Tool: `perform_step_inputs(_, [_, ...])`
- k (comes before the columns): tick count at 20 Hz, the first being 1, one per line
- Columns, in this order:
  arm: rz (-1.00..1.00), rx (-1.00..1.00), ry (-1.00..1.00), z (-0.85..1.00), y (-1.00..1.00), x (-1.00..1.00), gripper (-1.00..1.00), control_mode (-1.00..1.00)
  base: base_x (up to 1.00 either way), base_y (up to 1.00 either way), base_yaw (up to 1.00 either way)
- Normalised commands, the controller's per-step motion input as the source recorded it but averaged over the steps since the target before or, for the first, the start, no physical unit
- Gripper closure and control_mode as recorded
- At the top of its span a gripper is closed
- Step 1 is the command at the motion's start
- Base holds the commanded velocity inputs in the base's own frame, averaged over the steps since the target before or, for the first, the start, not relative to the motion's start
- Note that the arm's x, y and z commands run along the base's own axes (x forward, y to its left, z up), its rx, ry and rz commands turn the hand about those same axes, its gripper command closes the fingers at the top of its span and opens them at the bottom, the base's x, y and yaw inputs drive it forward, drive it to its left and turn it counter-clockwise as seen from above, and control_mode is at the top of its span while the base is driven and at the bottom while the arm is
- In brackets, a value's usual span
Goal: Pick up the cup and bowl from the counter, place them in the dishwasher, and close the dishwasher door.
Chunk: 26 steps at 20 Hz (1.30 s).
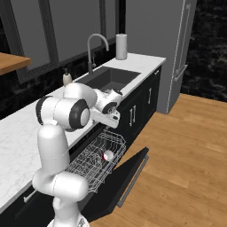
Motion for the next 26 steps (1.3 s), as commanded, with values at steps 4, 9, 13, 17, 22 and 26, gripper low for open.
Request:
perform_step_inputs(4, [-0.29,0.16,0.14,-0.3,0.52,0.0,-1.0,-1.0,0.0,0.0,0.0])
perform_step_inputs(9, [-0.18,-0.05,0.15,-0.08,0.74,0.16,-1.0,-1.0,0.0,0.0,0.0])
perform_step_inputs(13, [-0.15,-0.17,0.27,0.0,0.58,0.26,-1.0,-1.0,0.0,0.0,0.0])
perform_step_inputs(17, [-0.12,-0.19,0.12,0.0,0.6,0.03,-1.0,-1.0,0.0,0.0,0.0])
perform_step_inputs(22, [-0.06,-0.1,0.1,0.0,0.23,-0.02,-1.0,-1.0,0.0,0.0,0.0])
perform_step_inputs(26, [0.0,0.0,0.01,-0.04,0.04,-0.22,-1.0,-1.0,0.0,0.0,0.0])
